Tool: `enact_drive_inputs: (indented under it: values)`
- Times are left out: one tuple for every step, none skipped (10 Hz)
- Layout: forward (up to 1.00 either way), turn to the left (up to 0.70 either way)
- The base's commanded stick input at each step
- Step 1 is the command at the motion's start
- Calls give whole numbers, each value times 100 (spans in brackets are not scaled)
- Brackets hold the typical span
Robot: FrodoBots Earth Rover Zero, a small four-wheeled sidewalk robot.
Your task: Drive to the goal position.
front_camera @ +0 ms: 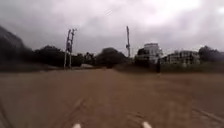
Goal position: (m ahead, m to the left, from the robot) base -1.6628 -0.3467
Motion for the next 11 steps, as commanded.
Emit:
enact_drive_inputs:
  values:
    - [70, 0]
    - [70, 0]
    - [70, 0]
    - [70, 0]
    - [70, 0]
    - [70, 0]
    - [70, 0]
    - [70, 9]
    - [70, 8]
    - [70, 4]
    - [70, 0]
